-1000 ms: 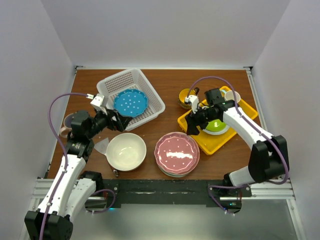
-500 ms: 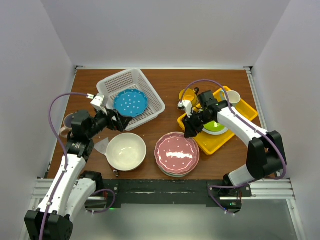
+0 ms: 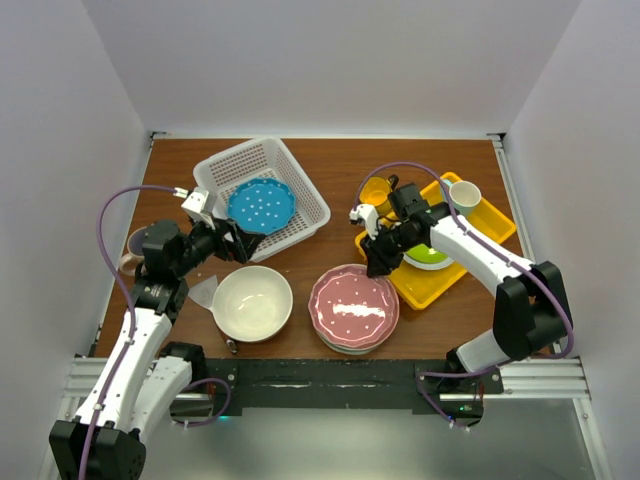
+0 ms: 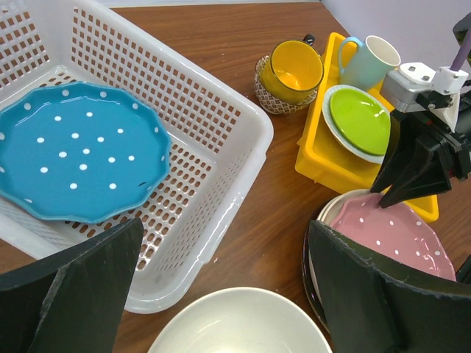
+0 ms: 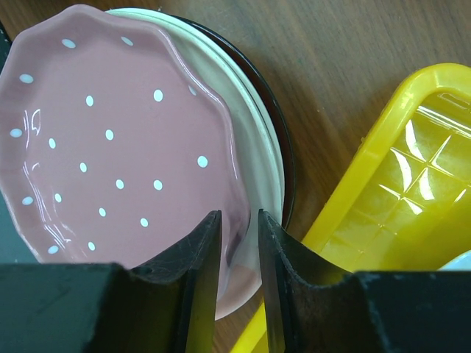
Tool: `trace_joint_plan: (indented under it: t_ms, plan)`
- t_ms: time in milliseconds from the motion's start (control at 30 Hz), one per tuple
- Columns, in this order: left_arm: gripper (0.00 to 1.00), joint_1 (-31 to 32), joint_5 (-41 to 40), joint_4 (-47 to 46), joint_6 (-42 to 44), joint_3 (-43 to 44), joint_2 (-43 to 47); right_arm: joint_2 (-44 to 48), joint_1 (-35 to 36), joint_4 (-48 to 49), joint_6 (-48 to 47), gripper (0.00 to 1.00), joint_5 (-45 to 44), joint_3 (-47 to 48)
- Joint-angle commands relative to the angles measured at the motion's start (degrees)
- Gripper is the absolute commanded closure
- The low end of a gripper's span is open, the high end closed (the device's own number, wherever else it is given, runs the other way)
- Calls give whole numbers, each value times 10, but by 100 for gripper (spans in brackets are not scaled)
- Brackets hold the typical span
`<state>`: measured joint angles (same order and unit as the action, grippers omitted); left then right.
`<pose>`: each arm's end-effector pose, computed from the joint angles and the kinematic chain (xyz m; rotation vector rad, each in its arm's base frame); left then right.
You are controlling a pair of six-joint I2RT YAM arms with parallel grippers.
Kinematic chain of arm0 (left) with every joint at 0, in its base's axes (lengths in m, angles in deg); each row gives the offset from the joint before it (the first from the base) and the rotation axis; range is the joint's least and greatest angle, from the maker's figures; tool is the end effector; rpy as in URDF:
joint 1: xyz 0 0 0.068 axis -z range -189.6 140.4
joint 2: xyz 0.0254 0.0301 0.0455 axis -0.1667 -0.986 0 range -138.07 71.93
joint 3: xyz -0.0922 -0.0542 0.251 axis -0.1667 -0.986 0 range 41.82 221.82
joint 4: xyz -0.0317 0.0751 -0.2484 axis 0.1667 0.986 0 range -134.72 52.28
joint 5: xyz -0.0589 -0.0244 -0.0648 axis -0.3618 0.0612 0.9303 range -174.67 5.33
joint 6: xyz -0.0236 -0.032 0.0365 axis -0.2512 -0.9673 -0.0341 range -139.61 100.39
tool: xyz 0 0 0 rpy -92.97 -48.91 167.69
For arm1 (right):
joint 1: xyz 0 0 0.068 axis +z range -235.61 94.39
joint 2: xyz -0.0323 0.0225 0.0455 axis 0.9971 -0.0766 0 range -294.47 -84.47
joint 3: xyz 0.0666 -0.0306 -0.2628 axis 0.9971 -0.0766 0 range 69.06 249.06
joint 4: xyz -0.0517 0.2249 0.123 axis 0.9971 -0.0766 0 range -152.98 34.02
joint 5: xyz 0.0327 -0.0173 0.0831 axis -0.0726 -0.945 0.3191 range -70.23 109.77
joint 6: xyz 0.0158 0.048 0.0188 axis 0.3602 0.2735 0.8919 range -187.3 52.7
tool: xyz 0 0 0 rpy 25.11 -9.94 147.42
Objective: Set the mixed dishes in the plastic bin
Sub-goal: Pick up the plate at the center of the board.
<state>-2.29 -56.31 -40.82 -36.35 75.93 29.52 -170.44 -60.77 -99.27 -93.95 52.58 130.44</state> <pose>0.1756 -0.0396 0.2932 0.2155 1.8054 -0.7399 0.2536 0.1386 0.2332 -1.2875 2.3192 0.7716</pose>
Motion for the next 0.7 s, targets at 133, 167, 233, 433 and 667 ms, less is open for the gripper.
trace_joint_plan:
  t_ms: [133,167,233,433,667]
  plan:
    - [0,3,12,-30,8,0,1,-7,15,-2,-2,78,-44,29]
    - [0,3,11,-29,9,-1,1,-7,16,-2,-2,81,-44,31]
    - [0,3,13,-31,8,-1,0,-5,17,-4,-2,87,-43,33]
    - [0,2,33,-30,6,-1,-10,0,18,-11,-9,100,-36,37]
    - [0,2,38,-30,1,-1,-21,28,16,-28,-27,100,-14,47]
